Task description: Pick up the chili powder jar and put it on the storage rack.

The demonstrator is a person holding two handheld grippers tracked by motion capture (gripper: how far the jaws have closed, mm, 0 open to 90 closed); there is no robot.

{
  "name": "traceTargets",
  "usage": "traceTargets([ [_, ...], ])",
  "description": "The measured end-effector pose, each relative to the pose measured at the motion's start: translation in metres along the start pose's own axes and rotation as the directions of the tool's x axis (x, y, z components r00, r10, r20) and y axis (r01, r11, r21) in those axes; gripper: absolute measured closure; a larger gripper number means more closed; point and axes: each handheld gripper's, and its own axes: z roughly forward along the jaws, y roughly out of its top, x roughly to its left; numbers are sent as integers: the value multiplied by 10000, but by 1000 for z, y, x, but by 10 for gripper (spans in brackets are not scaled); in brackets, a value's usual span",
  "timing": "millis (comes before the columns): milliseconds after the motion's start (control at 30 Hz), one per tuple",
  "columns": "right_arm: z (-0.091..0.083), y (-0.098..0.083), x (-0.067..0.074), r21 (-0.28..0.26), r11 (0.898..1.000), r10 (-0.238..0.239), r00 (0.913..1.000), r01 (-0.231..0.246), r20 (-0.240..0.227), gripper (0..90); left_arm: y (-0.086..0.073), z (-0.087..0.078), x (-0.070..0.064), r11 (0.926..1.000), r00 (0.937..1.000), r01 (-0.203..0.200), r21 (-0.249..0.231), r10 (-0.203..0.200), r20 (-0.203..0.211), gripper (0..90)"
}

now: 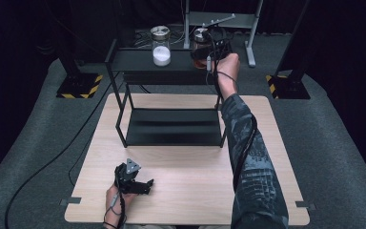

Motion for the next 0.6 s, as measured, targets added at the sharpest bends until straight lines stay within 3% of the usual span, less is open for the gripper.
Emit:
traceTargets([
  [167, 1, -3, 0, -126, 9999, 51, 10000, -51, -4, 309, 0, 0, 0, 10000, 10000, 1, -1, -1, 0, 5],
  [367, 1, 3, 2, 101, 9999, 11, 10000, -12, 55, 303, 0, 0, 0, 10000, 10000, 1, 0, -1, -4, 6],
  [433, 0, 7, 3, 314, 9995, 13, 10000, -15, 63, 221, 0, 0, 0, 10000, 10000, 3, -3, -3, -1, 5],
  [533, -1, 20, 6, 1062, 9942, -171, 9999, 169, 12, 103, 0, 0, 0, 10000, 10000, 1, -1, -1, -4, 6],
  [600, -3, 26, 10, 1424, 9893, -339, 9994, 323, 85, 73, 0, 0, 0, 10000, 10000, 2, -2, -2, -4, 6],
])
